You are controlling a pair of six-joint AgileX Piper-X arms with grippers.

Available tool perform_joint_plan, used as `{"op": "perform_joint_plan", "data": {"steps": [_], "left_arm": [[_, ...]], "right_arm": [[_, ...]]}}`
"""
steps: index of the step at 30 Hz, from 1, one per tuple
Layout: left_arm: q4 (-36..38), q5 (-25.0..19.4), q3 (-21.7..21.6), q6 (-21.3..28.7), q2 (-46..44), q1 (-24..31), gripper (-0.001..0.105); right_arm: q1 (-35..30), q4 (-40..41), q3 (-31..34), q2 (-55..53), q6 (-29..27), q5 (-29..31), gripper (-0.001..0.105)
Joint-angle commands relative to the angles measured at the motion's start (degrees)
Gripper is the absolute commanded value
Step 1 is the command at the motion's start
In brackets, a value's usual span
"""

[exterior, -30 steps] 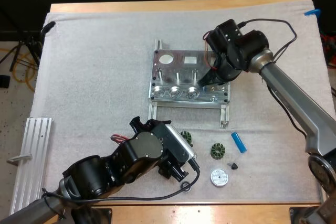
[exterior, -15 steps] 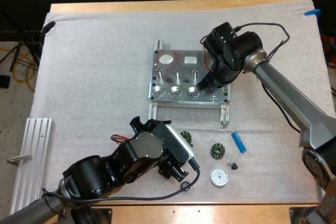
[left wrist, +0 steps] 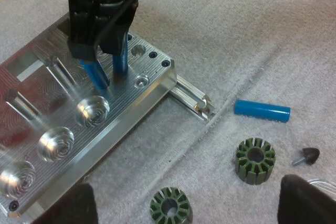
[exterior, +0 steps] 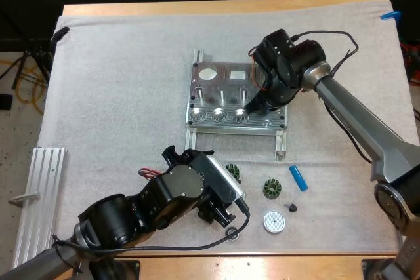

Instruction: Load cells from left to right

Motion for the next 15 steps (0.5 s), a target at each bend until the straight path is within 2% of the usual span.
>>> {"op": "perform_joint_plan", "data": {"steps": [1, 15], "left_arm": [[0.1, -1.1, -0.5, -0.7, -0.4, 0.0, 0.069], [0.1, -1.1, -0.5, -0.7, -0.4, 0.0, 0.069]], "right_arm": [[0.0, 0.2, -0.4, 0.0, -0.7, -1.3, 0.0], [0.0, -3.0, -0.4, 1.4, 0.5, -1.2, 0.0]]}}
